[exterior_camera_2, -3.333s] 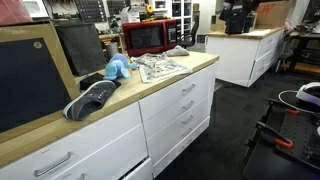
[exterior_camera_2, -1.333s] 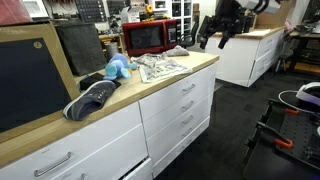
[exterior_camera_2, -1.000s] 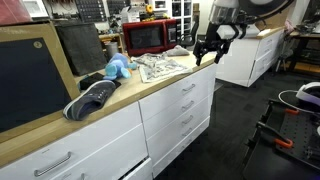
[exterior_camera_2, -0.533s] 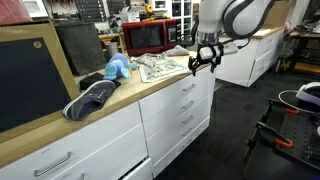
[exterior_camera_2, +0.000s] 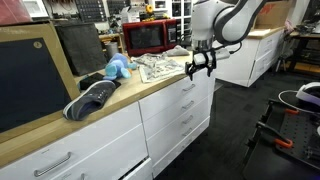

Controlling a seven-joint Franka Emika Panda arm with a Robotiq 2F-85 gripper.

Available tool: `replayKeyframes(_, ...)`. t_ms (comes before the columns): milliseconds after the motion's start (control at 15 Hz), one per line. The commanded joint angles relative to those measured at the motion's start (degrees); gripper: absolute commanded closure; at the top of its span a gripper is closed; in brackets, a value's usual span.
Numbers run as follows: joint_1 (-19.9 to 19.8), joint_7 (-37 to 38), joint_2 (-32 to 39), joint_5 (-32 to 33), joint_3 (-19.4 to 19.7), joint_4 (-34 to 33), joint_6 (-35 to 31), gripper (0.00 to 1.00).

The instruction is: Open the right second drawer of the cabinet to the left

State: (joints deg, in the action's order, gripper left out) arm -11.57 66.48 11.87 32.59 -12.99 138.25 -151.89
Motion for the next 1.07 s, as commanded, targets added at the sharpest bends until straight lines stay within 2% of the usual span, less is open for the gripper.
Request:
replayKeyframes(0, 8.4, 0.56, -1.54, -7.87, 7.4, 1.17, -1.82, 0.0)
replayKeyframes(200, 11.53, 0.26, 0.39, -17.66, 10.34, 1.1, -3.54, 0.0)
replayKeyframes(333, 12.28, 0.56, 2.55, -23.49, 11.85, 0.32, -5.34, 0.0)
replayKeyframes(800, 14.97, 2.38, 12.75, -35.05, 18.16, -4.24, -13.74, 0.0)
replayKeyframes(1000, 16.28, 3.1, 17.53, -41.11, 19.07, -4.92, -21.38, 0.0)
